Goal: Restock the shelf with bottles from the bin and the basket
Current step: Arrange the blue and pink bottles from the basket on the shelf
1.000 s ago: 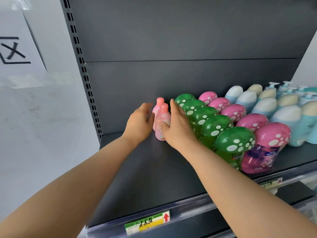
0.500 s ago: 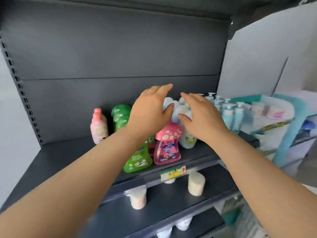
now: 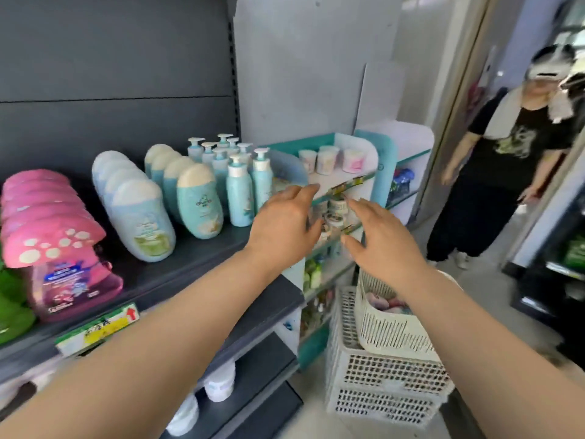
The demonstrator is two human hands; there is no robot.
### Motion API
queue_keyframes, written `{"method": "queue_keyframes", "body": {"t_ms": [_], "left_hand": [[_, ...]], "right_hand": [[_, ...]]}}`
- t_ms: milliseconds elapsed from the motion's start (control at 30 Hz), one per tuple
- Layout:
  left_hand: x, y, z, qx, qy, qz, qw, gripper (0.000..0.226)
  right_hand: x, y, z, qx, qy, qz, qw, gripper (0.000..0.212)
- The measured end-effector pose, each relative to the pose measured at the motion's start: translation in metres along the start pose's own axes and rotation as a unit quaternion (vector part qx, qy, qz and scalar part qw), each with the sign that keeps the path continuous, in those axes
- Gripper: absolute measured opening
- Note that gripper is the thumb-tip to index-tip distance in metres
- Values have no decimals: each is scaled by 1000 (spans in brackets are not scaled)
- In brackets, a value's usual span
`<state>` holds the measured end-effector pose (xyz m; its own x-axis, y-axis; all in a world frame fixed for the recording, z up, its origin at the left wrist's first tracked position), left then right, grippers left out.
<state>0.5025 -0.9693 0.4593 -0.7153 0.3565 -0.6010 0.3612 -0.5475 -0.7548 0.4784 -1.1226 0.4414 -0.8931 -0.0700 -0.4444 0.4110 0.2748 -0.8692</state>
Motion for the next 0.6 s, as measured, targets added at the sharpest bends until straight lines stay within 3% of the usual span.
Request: {"method": "queue_keyframes", "body": {"t_ms": [367, 600], "left_hand": [[-87, 214, 15, 44, 24, -121, 991, 59], [-119, 319, 21, 65, 26, -199, 978, 56]], "right_hand": [[-20, 64, 199, 29, 123, -43, 991, 64], [-16, 111, 288, 24, 203, -81, 975, 66]]}}
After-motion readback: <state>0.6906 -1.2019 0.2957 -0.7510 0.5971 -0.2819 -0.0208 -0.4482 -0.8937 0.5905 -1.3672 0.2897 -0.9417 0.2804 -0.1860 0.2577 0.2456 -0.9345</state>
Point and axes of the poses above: each hand's wrist, its own x-axis away from the middle knuckle, its own y-axis out of the palm, z = x × y, the point moved 5 cm from there along -x, towards the middle knuckle
